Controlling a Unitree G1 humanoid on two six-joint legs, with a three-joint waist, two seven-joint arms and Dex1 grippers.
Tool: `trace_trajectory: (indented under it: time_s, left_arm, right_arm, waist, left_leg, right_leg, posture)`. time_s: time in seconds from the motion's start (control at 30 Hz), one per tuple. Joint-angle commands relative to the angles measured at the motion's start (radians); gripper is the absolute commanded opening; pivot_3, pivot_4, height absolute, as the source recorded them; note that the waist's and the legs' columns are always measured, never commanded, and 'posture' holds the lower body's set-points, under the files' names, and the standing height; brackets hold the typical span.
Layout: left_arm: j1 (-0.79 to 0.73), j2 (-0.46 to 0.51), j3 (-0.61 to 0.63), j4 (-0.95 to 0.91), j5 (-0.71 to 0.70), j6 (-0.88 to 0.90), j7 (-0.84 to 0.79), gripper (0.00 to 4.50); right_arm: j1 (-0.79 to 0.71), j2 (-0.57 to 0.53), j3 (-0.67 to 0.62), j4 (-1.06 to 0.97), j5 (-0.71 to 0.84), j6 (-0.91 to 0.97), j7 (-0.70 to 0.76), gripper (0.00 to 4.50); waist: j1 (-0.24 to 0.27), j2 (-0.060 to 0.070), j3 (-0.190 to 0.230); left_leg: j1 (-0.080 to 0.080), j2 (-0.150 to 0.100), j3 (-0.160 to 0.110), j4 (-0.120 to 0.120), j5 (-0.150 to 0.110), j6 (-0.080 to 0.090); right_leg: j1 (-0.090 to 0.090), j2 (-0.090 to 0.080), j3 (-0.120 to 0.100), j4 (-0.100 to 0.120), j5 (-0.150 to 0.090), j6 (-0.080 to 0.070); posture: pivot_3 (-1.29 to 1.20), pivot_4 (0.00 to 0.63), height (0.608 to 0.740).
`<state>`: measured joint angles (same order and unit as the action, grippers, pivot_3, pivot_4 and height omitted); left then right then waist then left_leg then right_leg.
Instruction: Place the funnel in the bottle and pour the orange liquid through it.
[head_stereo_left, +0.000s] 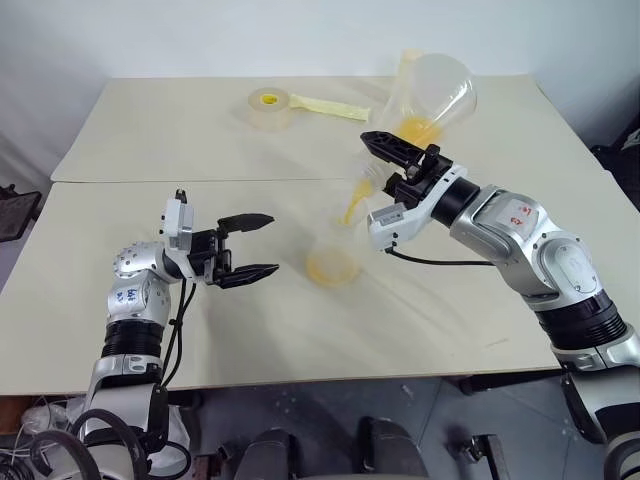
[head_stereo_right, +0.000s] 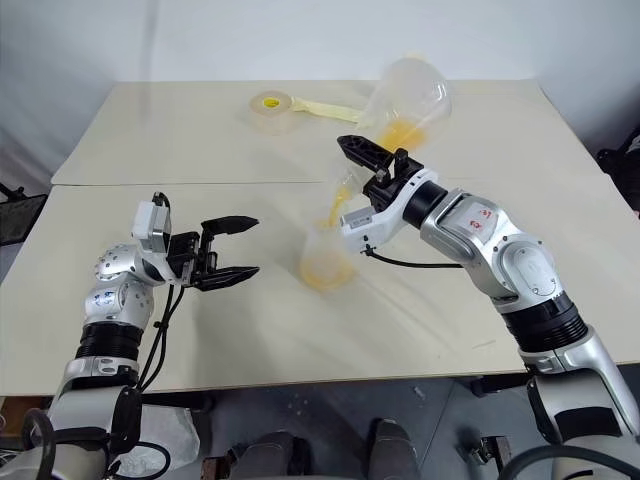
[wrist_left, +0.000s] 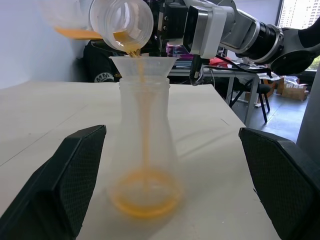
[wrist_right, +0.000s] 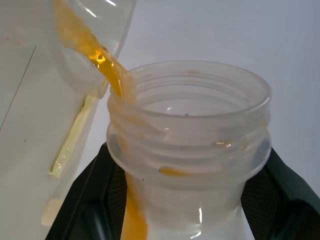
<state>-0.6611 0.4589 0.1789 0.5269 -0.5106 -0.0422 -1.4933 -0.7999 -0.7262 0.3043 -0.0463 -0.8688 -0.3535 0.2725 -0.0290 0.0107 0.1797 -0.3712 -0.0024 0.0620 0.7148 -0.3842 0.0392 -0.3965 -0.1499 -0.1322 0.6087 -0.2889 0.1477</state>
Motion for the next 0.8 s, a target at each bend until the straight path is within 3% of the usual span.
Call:
trace_trajectory:
  time_s: [0.03,0.8]
  left_arm:
    - [-0.014,-0.001,0.007,-0.019,-0.019,0.000,0.000,4.50]
    - [-0.002,-0.009,0.001,-0.041,-0.016,0.019,0.015,4.50]
  right_arm:
    - [-0.032,-0.019,-0.046,-0.022,-0.006,-0.015,-0.023,2.57]
    - [-0.060,-0.007,-0.027,0.015,-0.064,-0.054,-0.075,2.57]
  waist:
    - [0.001,0.000,0.000]
    - [0.000,0.000,0.000]
  left_leg:
    - [0.000,0.000,0.000,0.000,0.000,0.000]
    - [0.000,0.001,0.000,0.000,0.000,0.000]
  right_leg:
    - [0.000,0.000,0.000,0.000,0.000,0.000]
    - [0.000,0.000,0.000,0.000,0.000,0.000]
  posture:
    - [0.00,0.150,0.740]
    - [0.00,0.150,0.740]
